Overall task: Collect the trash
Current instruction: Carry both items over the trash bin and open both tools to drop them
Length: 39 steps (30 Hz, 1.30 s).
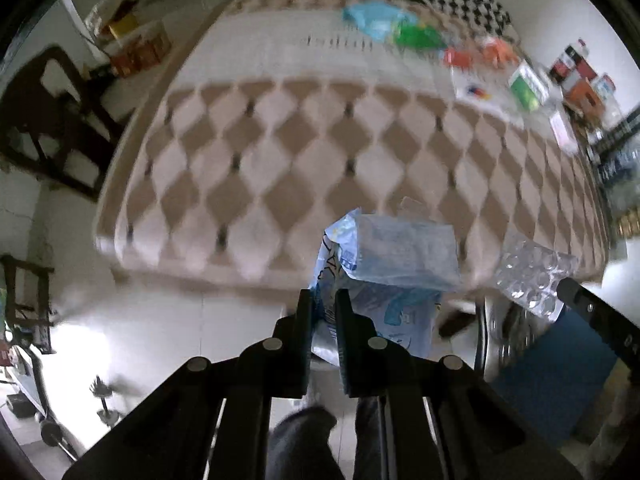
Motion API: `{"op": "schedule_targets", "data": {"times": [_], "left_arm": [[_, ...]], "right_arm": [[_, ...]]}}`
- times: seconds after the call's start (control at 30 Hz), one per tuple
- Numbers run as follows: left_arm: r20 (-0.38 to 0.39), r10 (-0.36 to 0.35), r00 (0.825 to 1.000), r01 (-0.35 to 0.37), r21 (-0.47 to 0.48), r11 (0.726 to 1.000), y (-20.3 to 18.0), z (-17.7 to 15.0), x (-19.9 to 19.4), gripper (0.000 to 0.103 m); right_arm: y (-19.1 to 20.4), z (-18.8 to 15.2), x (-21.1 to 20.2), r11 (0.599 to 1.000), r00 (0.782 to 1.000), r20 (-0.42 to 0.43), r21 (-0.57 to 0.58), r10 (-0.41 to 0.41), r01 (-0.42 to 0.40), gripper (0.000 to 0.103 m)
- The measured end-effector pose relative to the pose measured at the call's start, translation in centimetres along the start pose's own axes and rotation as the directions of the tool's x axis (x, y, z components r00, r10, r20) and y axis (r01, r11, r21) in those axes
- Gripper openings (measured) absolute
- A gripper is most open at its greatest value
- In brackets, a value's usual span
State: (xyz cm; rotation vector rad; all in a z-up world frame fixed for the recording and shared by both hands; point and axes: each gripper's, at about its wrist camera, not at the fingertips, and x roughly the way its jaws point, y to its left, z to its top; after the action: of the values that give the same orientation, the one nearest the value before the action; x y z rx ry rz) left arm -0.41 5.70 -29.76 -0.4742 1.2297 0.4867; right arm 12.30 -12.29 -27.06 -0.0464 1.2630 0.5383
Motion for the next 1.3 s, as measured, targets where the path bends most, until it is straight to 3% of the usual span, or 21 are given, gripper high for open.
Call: {"op": "schedule_targets", "data": {"times": [0.17,0.23,0.43,0.63,0.83,0.9,0.93,0.97,1.0,1.03,1.1,1.13,1.2,1.23,1.3], "left_arm": [[-0.128,-0.011,0.992,0.013,0.017,1.000,1.7,-6.1,3.9,0.008],[-0.188,-0.006,0.982,0.008,0.014,1.000,2.0,-8.0,7.6,0.008],[-0.296,-0.014,0.955,0.013,-0.005,1.000,2.1,-10.3,19.1,0.008],[-0.337,-0.053,0.940,0.031,-0.072,0.997,3.0,-10.8,30.5,0.009],[-0.366,-0.144,0.919,0.089,-0.163,0.983,4.5,-10.4,38.4,0.015],[-0.382,-0.142,0.913,0.084,-0.165,0.983,5.1,-10.6,39.9,0.025],[-0.382,-0.146,0.912,0.088,-0.165,0.982,5.1,-10.6,40.1,0.041],[-0.380,-0.146,0.913,0.087,-0.169,0.982,5.4,-10.7,40.1,0.065],[-0.373,-0.134,0.918,0.074,-0.172,0.982,5.8,-10.8,40.2,0.076],[-0.363,-0.122,0.924,0.062,-0.173,0.983,6.1,-10.8,40.0,0.087],[-0.364,-0.091,0.927,0.032,-0.166,0.986,6.6,-11.1,39.7,0.090],[-0.362,-0.067,0.930,0.009,-0.159,0.987,6.9,-11.4,39.1,0.098],[-0.348,-0.021,0.937,-0.030,-0.142,0.989,7.7,-12.0,37.7,0.100],[-0.339,-0.005,0.941,-0.043,-0.136,0.990,7.9,-12.2,37.1,0.100],[-0.311,0.045,0.949,-0.084,-0.114,0.990,7.9,-12.8,35.2,0.100]], "right_arm": [[0.5,-9.0,1.6,0.999,0.992,-0.120,0.028,0.029,-0.026,0.002],[0.1,-11.5,3.5,0.999,0.985,-0.170,0.035,0.029,-0.023,0.002],[-2.5,-17.8,14.9,0.996,0.951,-0.308,0.093,0.011,0.018,0.002],[-4.6,-20.2,26.5,0.993,0.933,-0.358,0.113,0.015,0.027,0.002],[-6.5,-20.3,36.7,0.990,0.929,-0.366,0.142,0.050,0.002,0.002],[-6.7,-20.5,39.8,0.990,0.926,-0.373,0.138,0.047,0.005,0.003],[-6.7,-20.5,40.8,0.991,0.925,-0.377,0.136,0.053,-0.001,0.003],[-6.8,-20.7,42.3,0.991,0.917,-0.394,0.133,0.058,-0.006,0.003],[-7.0,-20.9,43.9,0.992,0.909,-0.413,0.128,0.052,0.001,0.009],[-7.1,-21.2,44.7,0.992,0.904,-0.423,0.128,0.054,0.001,0.026],[-7.2,-21.7,45.4,0.992,0.902,-0.430,0.125,0.045,0.010,0.055],[-7.3,-21.8,45.6,0.993,0.902,-0.430,0.120,0.038,0.016,0.057],[-7.1,-22.1,45.3,0.996,0.902,-0.431,0.085,0.003,0.037,0.066],[-6.8,-22.2,44.8,0.997,0.904,-0.428,0.065,-0.015,0.047,0.083],[-6.1,-22.3,43.8,0.995,0.906,-0.414,-0.012,-0.092,0.096,0.102]]}}
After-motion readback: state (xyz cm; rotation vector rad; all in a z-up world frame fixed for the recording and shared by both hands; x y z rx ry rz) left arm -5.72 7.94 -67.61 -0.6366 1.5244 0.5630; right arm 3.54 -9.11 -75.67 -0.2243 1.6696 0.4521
